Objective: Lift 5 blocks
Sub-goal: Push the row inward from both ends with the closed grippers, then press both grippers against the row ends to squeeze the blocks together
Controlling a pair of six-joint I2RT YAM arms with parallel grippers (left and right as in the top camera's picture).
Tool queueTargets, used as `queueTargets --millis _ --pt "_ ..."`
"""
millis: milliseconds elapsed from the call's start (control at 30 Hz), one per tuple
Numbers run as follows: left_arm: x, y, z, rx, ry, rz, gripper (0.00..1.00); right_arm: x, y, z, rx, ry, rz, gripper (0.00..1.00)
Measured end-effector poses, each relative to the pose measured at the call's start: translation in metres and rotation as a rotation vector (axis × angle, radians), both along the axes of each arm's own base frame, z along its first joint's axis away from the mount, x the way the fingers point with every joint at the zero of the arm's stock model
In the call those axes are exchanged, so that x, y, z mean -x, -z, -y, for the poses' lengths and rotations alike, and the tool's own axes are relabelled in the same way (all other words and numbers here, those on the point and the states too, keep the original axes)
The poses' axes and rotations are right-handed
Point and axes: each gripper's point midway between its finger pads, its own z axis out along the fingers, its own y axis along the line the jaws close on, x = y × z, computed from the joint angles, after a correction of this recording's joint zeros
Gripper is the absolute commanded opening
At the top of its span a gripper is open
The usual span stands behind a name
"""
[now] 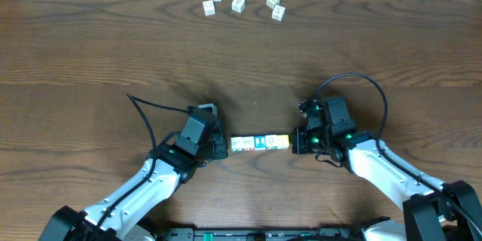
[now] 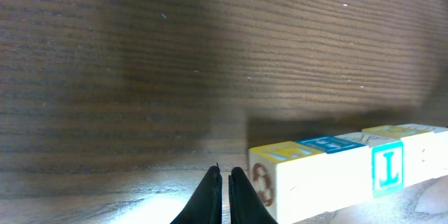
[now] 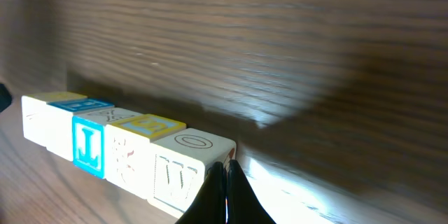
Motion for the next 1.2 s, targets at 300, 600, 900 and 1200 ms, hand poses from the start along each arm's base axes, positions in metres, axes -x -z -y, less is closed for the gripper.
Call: queueTargets --millis 300,600,900,1200 --pt "-0.001 0.000 -0.001 -0.006 -0.005 0.004 0.07 0.003 0.004 0.002 0.035 0.023 -0.018 0.01" --pt "0.013 0.010 -0.011 -0.055 -0.007 -0.060 0.07 0.005 0.008 0.008 0.066 0.037 -0.030 0.01" --pt "0.010 0.008 -0.009 -0.044 -0.002 -0.048 0.07 0.005 0.008 0.008 0.067 0.038 -0.030 0.01" --pt "0.011 0.021 0.003 -0.022 0.064 -0.070 0.07 0.005 0.007 0.008 0.064 0.037 -0.029 0.01"
